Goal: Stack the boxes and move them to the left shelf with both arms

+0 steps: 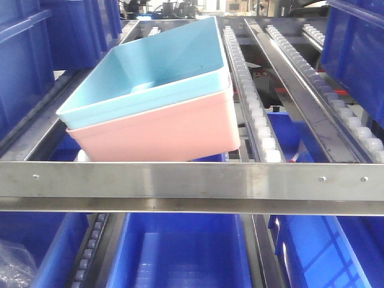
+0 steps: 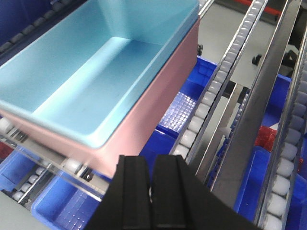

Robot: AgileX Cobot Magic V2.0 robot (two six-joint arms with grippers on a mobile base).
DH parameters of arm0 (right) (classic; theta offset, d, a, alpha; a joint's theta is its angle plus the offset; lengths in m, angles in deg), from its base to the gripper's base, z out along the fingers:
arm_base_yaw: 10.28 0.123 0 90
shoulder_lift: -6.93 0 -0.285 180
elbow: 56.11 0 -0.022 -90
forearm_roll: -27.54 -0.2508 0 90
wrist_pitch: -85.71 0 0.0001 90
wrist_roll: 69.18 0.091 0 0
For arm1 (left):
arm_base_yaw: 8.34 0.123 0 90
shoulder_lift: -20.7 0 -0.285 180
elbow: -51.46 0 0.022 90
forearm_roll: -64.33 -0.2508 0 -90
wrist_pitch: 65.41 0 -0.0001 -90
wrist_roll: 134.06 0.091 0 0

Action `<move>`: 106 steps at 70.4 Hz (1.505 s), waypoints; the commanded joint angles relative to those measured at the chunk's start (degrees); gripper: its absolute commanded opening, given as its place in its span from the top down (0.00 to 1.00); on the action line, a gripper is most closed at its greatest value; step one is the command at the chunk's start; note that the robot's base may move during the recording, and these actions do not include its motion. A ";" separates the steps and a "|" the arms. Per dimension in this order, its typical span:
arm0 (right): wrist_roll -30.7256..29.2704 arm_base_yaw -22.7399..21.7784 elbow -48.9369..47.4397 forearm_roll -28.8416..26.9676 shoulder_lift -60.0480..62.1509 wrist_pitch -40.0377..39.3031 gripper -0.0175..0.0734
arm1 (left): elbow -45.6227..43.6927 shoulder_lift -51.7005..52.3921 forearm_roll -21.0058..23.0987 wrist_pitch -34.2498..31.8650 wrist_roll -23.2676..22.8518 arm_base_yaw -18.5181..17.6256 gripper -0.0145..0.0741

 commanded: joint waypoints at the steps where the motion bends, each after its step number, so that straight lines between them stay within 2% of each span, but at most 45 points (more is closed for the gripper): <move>1: 0.06 -0.23 3.19 0.94 4.99 -7.01 0.77 | 1.21 3.69 -0.69 -4.10 0.13 -1.40 0.85; 15: 0.06 -0.23 15.48 0.94 13.89 -11.66 0.77 | 10.23 11.58 -0.72 -6.08 0.13 -1.63 0.85; 26: 0.06 -0.23 20.96 0.94 18.15 -13.28 0.77 | 14.73 15.28 -0.72 -5.97 0.13 -1.63 0.85; 42: 0.06 -0.23 21.49 1.02 18.48 -13.71 0.77 | 15.08 15.43 -0.61 -2.36 0.13 -1.63 0.85; 77: 0.06 -0.23 21.49 1.00 18.48 -13.65 0.77 | 15.08 15.23 -1.24 -2.61 0.13 -1.50 0.85; 79: 0.06 -0.23 21.49 1.00 18.48 -13.65 0.77 | 15.08 15.23 0.19 -3.18 0.26 -1.50 0.85; 82: 0.06 -0.23 21.49 1.00 18.48 -13.65 0.77 | 15.08 15.23 4.79 -3.68 4.66 -1.50 0.85; 86: 0.06 -0.23 21.49 1.00 18.48 -13.65 0.77 | 15.08 15.23 12.86 -4.06 16.76 -1.18 0.85; 89: 0.06 -0.23 21.49 1.00 18.48 -13.65 0.77 | 15.08 15.23 20.13 -4.28 24.44 0.24 0.85; 93: 0.06 -0.23 21.49 1.00 18.48 -13.65 0.77 | 15.35 15.23 27.70 -4.76 31.00 3.05 0.85; 98: 0.06 -0.23 21.49 1.00 18.48 -13.65 0.77 | 17.76 15.73 32.77 -10.61 36.32 6.89 0.85; 106: 0.06 -0.23 21.49 1.00 18.48 -13.65 0.77 | 24.83 18.91 32.54 -22.96 36.89 11.65 0.85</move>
